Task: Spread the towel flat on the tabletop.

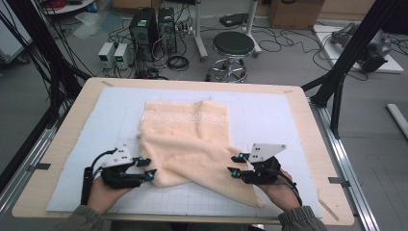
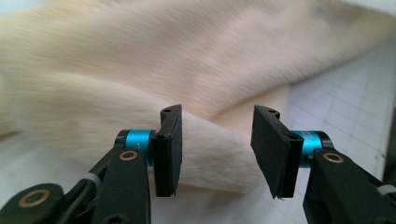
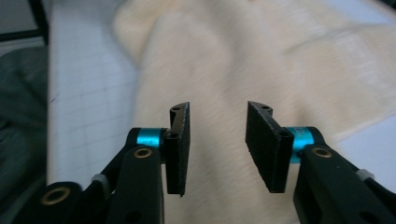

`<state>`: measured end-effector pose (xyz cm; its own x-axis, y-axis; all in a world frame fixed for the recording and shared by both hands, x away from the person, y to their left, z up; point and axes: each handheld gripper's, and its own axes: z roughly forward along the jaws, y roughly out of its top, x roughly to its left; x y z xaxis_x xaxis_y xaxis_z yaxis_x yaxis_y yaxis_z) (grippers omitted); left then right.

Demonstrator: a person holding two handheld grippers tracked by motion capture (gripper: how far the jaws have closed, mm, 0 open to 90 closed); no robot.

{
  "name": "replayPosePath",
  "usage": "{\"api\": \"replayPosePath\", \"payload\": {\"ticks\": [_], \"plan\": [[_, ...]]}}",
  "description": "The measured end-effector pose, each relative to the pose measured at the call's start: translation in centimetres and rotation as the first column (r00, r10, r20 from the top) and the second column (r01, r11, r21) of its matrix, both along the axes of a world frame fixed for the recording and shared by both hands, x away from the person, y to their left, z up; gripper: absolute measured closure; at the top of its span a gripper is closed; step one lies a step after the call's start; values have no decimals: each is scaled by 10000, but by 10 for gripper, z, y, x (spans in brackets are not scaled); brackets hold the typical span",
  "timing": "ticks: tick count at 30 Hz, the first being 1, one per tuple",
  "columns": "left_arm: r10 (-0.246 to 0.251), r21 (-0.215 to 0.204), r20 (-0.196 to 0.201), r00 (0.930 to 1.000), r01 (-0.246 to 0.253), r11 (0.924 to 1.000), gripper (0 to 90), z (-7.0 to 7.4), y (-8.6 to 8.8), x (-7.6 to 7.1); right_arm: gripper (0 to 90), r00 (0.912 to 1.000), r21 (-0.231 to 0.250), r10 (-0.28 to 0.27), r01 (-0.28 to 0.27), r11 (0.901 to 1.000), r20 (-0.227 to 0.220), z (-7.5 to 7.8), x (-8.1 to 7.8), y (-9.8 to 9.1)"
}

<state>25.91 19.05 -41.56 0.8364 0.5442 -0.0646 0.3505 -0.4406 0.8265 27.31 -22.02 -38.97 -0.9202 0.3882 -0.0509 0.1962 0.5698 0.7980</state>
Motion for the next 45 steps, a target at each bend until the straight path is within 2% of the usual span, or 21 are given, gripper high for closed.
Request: {"api": "replayPosePath", "payload": {"ticks": [5,8,10,12,15,17,19,22,26,28,32,34,36,39,42,44,45], "plan": [[-687,609,-536,9962,720,9955,500,-15,-15,0,539,9968,-738,554,-595,9955,-568,-32,-5,11],[-955,1120,-543,9939,1012,9885,491,-21,-20,0,544,9950,-1171,648,-734,9904,-757,-46,-5,17],[-907,1283,-427,9950,955,9871,505,-24,-24,0,596,9945,-1017,635,-718,9922,-830,-48,-4,18],[-739,1454,-305,9968,776,9863,595,-23,-25,2,674,9946,-1041,593,-681,9922,-850,-47,-3,18],[-615,1434,-361,9975,660,9875,739,-21,-24,5,792,9955,-1138,633,-711,9910,-708,-46,-3,20],[-536,1506,-230,9983,564,9870,787,-19,-25,4,831,9961,-1290,609,-688,9893,-642,-45,-4,23],[-542,1383,-66,9985,546,9889,806,-12,-21,1,843,9956,-1356,641,-729,9881,-683,-42,-3,24],[-510,913,277,9983,483,9947,810,5,-9,-4,850,9959,-1064,682,-743,9915,-599,-33,-6,23],[-168,369,708,9974,142,9992,813,31,17,-12,853,9968,-657,783,-791,9947,-147,-10,-11,23],[33,242,974,9952,-57,9997,813,44,29,-16,855,9976,-427,682,-677,9968,91,3,-12,22],[173,-281,1362,9905,-136,9995,816,71,49,-25,857,9976,21,500,-501,9987,473,24,-14,15],[82,-354,1550,9879,-27,9994,816,83,54,-28,857,9966,347,531,-554,9979,625,34,-17,15],[45,-269,1620,9868,-1,9996,816,89,55,-27,857,9953,307,520,-547,9980,816,41,-18,18],[221,-35,1357,9905,-218,9998,815,81,53,-12,856,9966,-29,362,-361,9993,746,39,-9,25],[646,7,679,9956,-648,9979,812,58,50,14,856,9996,-181,-25,30,9998,276,25,11,31],[934,144,110,9956,-936,9955,810,40,48,33,855,9992,-409,-263,251,9988,-291,11,25,35],[1121,235,-70,9937,-1119,9934,808,33,45,42,853,9981,-723,-353,317,9969,-496,3,32,38]]}}
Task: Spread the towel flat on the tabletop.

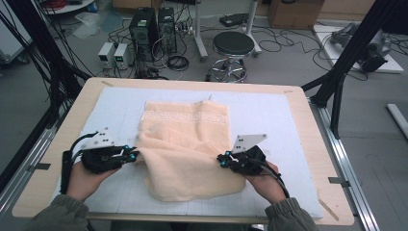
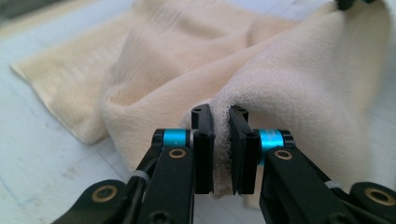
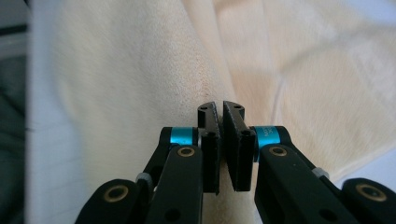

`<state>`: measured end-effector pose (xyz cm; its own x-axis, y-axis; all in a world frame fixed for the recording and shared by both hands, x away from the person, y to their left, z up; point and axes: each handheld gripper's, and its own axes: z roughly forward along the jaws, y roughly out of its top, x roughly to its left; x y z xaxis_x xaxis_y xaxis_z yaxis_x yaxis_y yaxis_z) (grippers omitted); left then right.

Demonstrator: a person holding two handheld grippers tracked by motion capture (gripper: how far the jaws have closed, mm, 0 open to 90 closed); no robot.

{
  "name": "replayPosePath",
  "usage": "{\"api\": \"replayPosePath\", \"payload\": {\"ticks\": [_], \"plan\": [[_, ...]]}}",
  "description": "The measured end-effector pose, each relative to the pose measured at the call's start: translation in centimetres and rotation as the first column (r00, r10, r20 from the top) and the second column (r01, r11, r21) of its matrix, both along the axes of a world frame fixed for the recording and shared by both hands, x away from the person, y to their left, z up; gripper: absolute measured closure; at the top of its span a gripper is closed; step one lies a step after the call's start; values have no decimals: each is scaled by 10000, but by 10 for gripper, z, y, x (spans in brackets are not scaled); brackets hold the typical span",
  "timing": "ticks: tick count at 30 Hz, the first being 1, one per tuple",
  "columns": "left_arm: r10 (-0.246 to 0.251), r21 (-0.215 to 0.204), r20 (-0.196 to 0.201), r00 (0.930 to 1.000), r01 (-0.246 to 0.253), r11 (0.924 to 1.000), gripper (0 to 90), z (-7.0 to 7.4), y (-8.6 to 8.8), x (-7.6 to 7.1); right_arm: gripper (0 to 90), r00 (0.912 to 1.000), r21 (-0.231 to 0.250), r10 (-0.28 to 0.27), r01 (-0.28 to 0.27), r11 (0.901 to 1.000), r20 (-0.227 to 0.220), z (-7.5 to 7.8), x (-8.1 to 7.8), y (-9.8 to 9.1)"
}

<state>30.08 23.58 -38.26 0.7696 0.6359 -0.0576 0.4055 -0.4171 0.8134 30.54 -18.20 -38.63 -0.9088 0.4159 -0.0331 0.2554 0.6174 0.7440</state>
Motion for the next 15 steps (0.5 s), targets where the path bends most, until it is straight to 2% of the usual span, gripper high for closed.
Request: {"api": "replayPosePath", "payload": {"ticks": [1,3,7,9,11,15], "plan": [[131,-25,-162,9998,-131,9999,806,-6,-3,8,852,9999,-304,-69,65,9995,-124,-7,6,2],[351,48,-372,9987,-349,9994,788,-16,-9,21,848,9987,-515,-300,279,9983,-404,-17,18,4],[662,60,-504,9965,-660,9978,686,-19,-16,33,837,9947,-254,-756,740,9969,-702,-25,34,-2],[714,-42,-418,9966,-716,9974,607,-15,-12,31,833,9935,-163,-824,814,9965,-787,-25,37,-6],[679,-115,-203,9975,-682,9976,596,-11,-7,23,814,9945,-99,-790,785,9969,-682,-23,35,-8],[635,-136,184,9978,-633,9979,567,-5,9,3,744,9974,123,-701,703,9975,-187,-13,23,-13]]}}
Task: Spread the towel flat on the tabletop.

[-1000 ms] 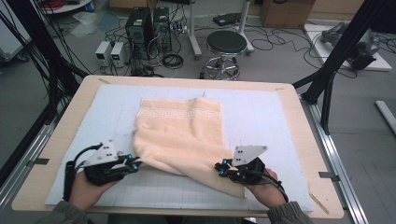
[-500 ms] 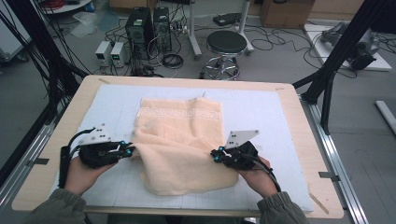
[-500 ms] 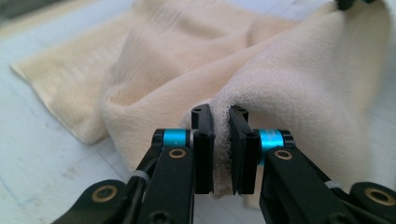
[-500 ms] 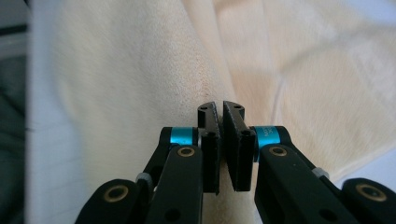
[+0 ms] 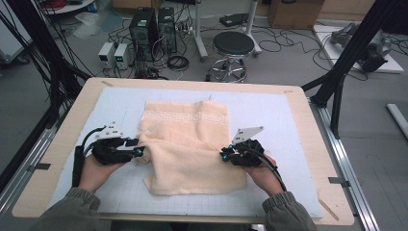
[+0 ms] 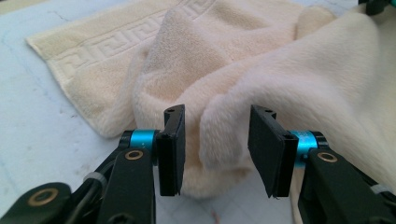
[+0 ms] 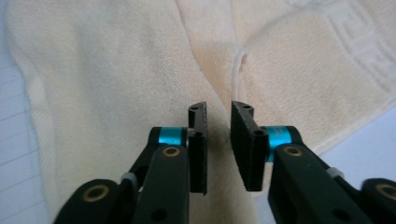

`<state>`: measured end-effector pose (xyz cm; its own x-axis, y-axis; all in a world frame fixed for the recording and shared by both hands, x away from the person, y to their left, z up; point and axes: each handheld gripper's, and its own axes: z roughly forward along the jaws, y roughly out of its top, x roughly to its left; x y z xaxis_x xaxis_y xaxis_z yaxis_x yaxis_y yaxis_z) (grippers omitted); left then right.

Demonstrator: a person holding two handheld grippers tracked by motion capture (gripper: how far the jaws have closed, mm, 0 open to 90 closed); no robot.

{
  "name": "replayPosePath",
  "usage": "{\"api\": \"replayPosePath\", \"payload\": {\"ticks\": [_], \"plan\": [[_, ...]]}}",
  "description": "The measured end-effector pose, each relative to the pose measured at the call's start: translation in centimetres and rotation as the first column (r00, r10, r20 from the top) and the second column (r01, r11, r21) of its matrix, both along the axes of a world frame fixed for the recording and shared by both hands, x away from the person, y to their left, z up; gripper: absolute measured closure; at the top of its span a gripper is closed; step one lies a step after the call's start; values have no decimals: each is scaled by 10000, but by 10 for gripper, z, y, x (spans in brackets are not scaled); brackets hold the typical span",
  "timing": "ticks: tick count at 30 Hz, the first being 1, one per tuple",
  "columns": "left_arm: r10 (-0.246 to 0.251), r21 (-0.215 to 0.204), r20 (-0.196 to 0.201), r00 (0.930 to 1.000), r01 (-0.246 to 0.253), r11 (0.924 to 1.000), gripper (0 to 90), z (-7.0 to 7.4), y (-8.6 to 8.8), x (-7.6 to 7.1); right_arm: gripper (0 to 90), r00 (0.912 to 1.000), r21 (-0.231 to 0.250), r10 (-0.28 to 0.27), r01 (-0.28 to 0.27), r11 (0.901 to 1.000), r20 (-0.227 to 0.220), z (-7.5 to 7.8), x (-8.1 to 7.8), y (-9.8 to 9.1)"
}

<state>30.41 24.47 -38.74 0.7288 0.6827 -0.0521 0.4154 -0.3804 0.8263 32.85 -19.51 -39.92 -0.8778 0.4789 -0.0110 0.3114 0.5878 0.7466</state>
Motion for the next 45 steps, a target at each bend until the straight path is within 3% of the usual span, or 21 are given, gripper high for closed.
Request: {"api": "replayPosePath", "payload": {"ticks": [4,8,11,16,20,21,23,25,28,30,34,40,43,45], "plan": [[-282,-209,103,9995,284,9994,567,0,10,-23,705,9986,519,127,-154,9985,512,12,-18,-13],[-977,-308,24,9952,977,9947,582,-9,3,-38,676,9955,970,591,-662,9931,738,15,-37,-22],[-1611,-51,-254,9866,1611,9869,588,-21,-13,-40,630,9933,713,1024,-1062,9918,543,4,-43,-18],[-2502,373,-820,9647,2538,9665,557,-41,-39,-35,566,9881,-61,1536,-1536,9881,-25,-22,-44,-4],[-2874,684,-1071,9518,2954,9529,568,-48,-54,-32,590,9879,-420,1519,-1531,9873,-303,-37,-41,3],[-2985,929,-1117,9478,3090,9465,580,-49,-57,-31,631,9888,-502,1488,-1493,9875,-134,-37,-41,4],[-2881,1226,-680,9552,2946,9477,613,-51,-61,-35,687,9897,-609,1433,-1429,9879,9,-37,-41,4],[-2807,1355,-598,9579,2864,9485,654,-51,-63,-37,757,9912,-663,1315,-1305,9892,121,-37,-40,4],[-2863,1574,-451,9571,2899,9440,807,-50,-68,-42,815,9917,-816,1252,-1223,9891,307,-37,-41,6],[-2790,1879,-391,9595,2813,9410,850,-47,-69,-44,847,9909,-893,1291,-1253,9881,381,-36,-43,6],[-2744,1370,-335,9610,2764,9512,859,-35,-60,-55,859,9897,-485,1428,-1426,9886,4,-29,-47,2],[-2504,865,422,9672,2461,9654,860,0,-30,-93,859,9810,115,1936,-1937,9810,138,-10,-73,-1],[-2492,758,643,9663,2443,9667,861,15,-20,-113,859,9738,286,2260,-2266,9736,246,1,-90,2],[-2636,758,682,9622,2584,9630,861,23,-17,-128,859,9667,287,2538,-2548,9666,333,7,-103,6]]}}
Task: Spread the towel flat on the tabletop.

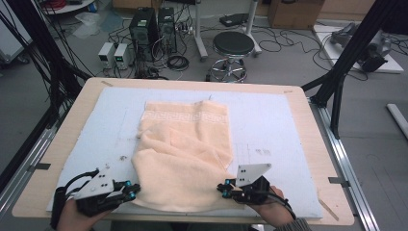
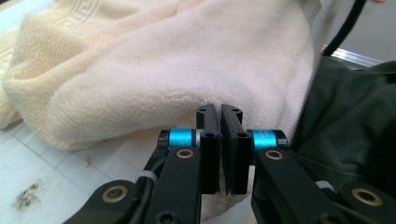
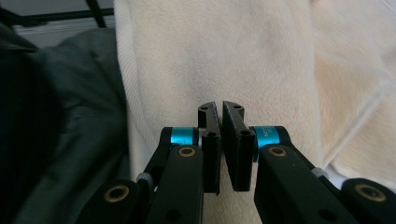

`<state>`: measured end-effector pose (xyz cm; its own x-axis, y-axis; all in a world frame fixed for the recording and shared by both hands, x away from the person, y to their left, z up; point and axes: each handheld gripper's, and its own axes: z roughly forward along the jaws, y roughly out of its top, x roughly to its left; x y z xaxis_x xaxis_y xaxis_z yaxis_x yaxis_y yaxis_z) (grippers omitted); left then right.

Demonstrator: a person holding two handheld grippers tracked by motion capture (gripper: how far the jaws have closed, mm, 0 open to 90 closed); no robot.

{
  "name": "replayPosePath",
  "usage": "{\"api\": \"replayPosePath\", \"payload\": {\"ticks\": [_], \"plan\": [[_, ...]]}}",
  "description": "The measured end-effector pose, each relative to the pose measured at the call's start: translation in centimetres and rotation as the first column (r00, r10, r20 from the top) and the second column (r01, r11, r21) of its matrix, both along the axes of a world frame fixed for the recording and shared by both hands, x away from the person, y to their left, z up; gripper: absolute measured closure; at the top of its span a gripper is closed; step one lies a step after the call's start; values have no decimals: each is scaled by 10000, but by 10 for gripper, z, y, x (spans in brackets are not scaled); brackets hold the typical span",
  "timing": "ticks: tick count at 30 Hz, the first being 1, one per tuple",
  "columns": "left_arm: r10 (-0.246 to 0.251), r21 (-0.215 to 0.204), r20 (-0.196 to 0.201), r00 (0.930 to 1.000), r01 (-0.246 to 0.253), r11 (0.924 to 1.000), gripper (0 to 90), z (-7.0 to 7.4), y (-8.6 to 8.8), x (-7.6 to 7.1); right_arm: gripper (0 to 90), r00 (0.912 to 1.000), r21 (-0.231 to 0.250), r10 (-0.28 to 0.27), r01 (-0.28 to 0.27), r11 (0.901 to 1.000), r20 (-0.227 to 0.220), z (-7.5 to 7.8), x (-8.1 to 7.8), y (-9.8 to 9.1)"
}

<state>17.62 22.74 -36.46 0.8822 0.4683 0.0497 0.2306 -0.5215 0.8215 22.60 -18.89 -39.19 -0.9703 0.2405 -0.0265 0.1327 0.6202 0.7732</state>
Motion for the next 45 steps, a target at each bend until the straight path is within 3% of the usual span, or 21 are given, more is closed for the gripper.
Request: {"api": "replayPosePath", "payload": {"ticks": [6,8,10,12,16,20,24,27,28,29,30,32,33,35,38,41,45], "plan": [[-634,-90,-101,9979,633,9980,838,14,6,-39,798,9928,454,1177,-1166,9921,-215,20,-41,10],[-665,-282,-31,9978,664,9974,724,15,8,-41,734,9925,496,1219,-1218,9913,17,27,-46,10],[-583,-272,18,9983,583,9979,673,12,12,-32,703,9955,423,913,-923,9948,255,32,-39,7],[-128,-577,-194,9997,117,9983,630,4,14,-16,687,9986,629,485,-497,9968,193,30,-26,4],[56,-723,-320,9995,-79,9974,593,-15,8,17,673,9986,94,-107,103,9999,509,14,7,5],[40,-248,-381,9993,-49,9997,528,-37,-2,46,672,9952,-540,-581,625,9966,787,-8,40,9],[24,172,-764,9971,-11,9999,503,-54,-8,70,672,9915,-1114,-1018,1105,9876,809,-25,64,11],[-123,686,-1236,9923,209,9974,494,-65,-13,80,642,9937,-1111,-1016,1062,9881,465,-33,75,15],[-162,939,-1366,9905,292,9952,498,-70,-16,81,640,9944,-1341,-1006,1039,9855,317,-37,76,17],[-218,995,-1215,9924,341,9944,513,-73,-17,80,647,9948,-1504,-981,1012,9834,280,-42,77,19],[-203,847,-1085,9939,295,9960,536,-74,-17,77,683,9940,-1311,-1018,1061,9857,390,-43,76,19],[-91,733,-1177,9930,178,9972,654,-74,-16,76,789,9920,-1261,-1165,1219,9845,496,-43,75,17],[-115,796,-1294,9915,220,9966,744,-73,-15,76,818,9916,-1246,-1218,1264,9841,441,-43,75,16],[-62,921,-1309,9914,184,9956,830,-71,-17,73,845,9923,-1321,-1163,1211,9838,434,-41,74,15],[-274,961,-1259,9917,397,9946,847,-64,-17,63,853,9929,-1189,-1160,1185,9858,276,-35,67,9],[-478,707,-1149,9922,561,9959,850,-54,-12,48,853,9932,-833,-1155,1162,9897,137,-26,54,0],[-766,339,-1042,9916,806,9962,851,-39,-6,23,853,9948,-719,-968,988,9925,306,-13,34,-12]]}}
